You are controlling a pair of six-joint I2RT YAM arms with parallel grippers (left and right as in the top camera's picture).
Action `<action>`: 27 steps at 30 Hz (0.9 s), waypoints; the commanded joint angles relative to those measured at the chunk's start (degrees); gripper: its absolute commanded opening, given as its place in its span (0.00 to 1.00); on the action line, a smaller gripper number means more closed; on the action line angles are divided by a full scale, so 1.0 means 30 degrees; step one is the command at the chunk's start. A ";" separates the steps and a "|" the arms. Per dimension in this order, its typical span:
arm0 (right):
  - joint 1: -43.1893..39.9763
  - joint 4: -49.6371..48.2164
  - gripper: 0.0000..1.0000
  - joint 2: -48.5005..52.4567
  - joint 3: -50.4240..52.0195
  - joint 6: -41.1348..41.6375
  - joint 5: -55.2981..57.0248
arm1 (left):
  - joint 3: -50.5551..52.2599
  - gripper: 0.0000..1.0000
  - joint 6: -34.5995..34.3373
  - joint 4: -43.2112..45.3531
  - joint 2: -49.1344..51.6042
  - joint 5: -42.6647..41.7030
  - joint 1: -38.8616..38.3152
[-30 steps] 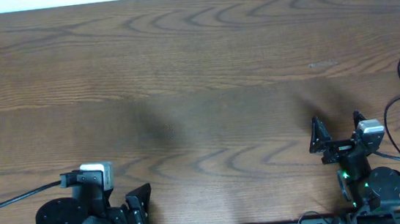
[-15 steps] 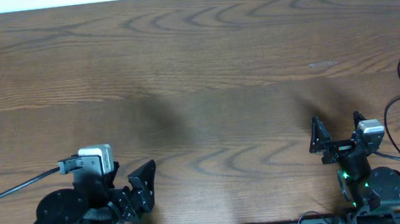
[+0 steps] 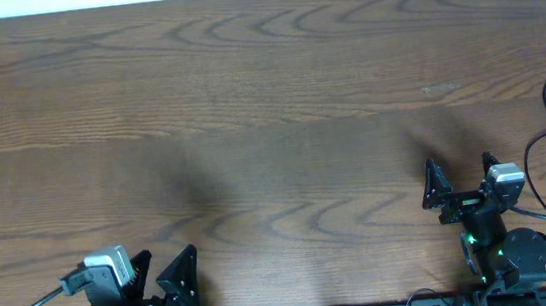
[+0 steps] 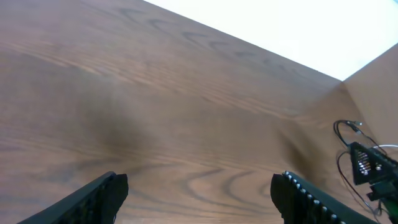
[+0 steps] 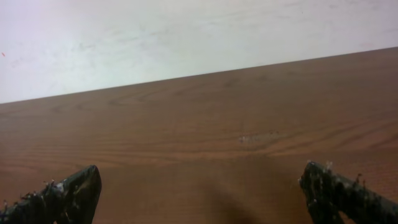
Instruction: Untangle cables
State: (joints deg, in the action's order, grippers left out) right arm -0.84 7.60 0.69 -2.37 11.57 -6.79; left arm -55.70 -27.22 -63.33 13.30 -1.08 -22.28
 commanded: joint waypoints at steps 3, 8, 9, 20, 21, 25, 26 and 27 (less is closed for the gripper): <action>-0.0080 -0.0022 0.99 -0.0124 0.0124 0.0204 0.0146 | 0.1450 0.79 -0.0386 -0.0772 -0.0168 0.1581 -0.0007; -0.0080 -0.0022 0.99 -0.0124 0.0117 0.0204 0.0146 | 0.3424 0.79 0.0051 0.2390 -0.0168 0.2091 -0.0007; -0.0080 -0.0022 0.99 -0.0124 0.0117 0.0204 0.0146 | 0.3774 0.79 0.0226 0.3038 -0.0168 0.2091 -0.0007; -0.0080 -0.0022 0.99 -0.0124 0.0117 0.0204 0.0146 | 0.6477 0.79 0.1574 0.9034 -0.0168 0.2084 -0.0007; -0.0080 -0.0022 0.99 -0.0124 0.0117 0.0204 0.0146 | 0.6754 0.79 0.1756 0.9821 -0.0168 0.2069 -0.0007; -0.0080 -0.0022 0.99 -0.0124 0.0117 0.0204 0.0146 | 0.7919 0.79 0.3293 1.2837 -0.0255 0.2004 0.0219; -0.0080 -0.0022 0.99 -0.0124 0.0117 0.0204 0.0146 | 0.8233 0.79 0.3504 1.3602 -0.0277 0.2004 0.0415; -0.0080 -0.0022 0.99 -0.0124 0.0117 0.0204 0.0146 | 0.8546 0.80 0.3679 1.4331 -0.0291 0.1923 0.0670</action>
State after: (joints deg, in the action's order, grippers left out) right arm -0.84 7.57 0.69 -2.28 11.57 -6.79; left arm -32.01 -20.14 -23.00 12.95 4.43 -21.69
